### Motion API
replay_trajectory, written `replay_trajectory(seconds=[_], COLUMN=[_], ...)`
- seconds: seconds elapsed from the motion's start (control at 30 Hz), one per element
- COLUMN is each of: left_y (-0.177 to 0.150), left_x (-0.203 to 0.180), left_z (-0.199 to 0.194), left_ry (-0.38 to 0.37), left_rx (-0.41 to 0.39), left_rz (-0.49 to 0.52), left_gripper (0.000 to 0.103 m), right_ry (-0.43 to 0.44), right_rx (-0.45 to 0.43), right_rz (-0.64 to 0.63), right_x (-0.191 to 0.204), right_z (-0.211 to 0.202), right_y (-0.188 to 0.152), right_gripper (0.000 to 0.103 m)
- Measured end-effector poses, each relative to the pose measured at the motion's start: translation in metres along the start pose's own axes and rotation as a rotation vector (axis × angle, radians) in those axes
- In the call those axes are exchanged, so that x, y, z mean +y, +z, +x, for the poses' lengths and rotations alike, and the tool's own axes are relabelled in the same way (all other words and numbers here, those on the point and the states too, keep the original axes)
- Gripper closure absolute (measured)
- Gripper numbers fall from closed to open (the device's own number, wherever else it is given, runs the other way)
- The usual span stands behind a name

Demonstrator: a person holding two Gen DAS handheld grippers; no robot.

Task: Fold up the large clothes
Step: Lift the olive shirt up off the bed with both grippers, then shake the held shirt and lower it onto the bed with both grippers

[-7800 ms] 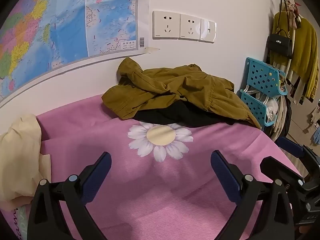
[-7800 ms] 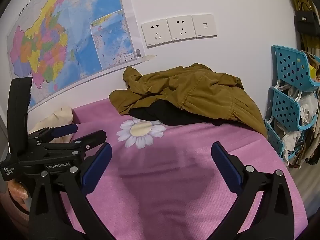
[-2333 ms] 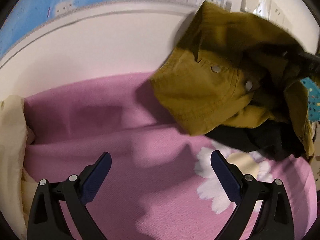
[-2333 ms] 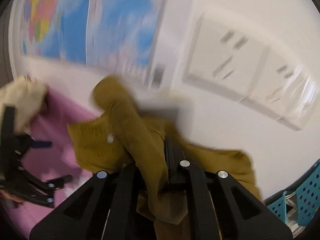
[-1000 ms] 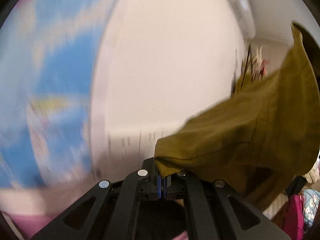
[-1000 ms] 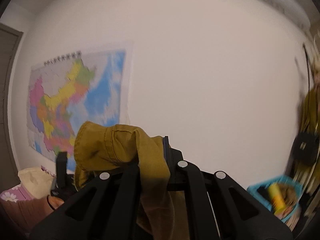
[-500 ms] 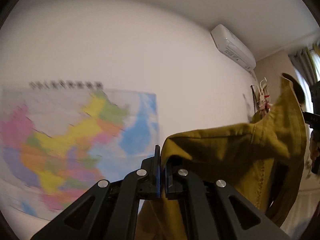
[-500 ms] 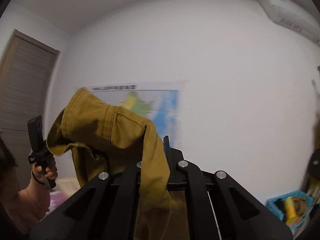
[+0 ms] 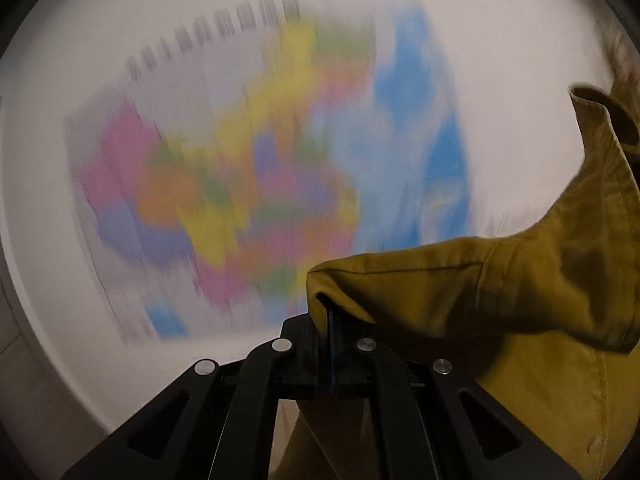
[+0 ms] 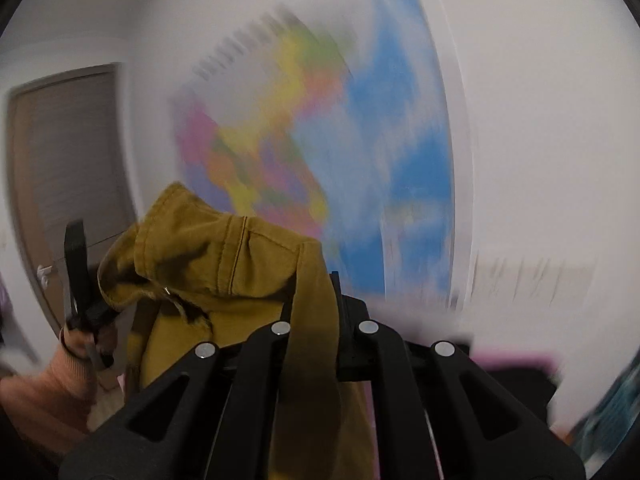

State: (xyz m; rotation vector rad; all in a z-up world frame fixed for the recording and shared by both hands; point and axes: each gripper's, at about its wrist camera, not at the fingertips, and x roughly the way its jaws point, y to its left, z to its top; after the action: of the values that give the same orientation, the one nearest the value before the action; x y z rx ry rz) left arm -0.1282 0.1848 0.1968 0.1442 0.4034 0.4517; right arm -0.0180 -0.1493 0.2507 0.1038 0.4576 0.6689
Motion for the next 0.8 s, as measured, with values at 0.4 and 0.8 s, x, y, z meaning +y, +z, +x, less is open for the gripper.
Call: replay_trajectory(seconds=[0.4,0.8], left_y=[-0.104,-0.129], left_x=[0.002,-0.035], left_z=[0.219,0.23], left_ry=[-0.067,-0.423], left_rx=[0.347,0.47], left_rz=[-0.116,0.188], left_gripper=[0.102,0.016], right_ry=[-0.112,-0.109], right_rx=[0.381,0.377], right_rz=[0.334,0.392], right_x=[-0.141,-0.158], right_z=[0.223,0.237], right_y=[-0.137,-0.144], right_gripper=[0.099,0.099])
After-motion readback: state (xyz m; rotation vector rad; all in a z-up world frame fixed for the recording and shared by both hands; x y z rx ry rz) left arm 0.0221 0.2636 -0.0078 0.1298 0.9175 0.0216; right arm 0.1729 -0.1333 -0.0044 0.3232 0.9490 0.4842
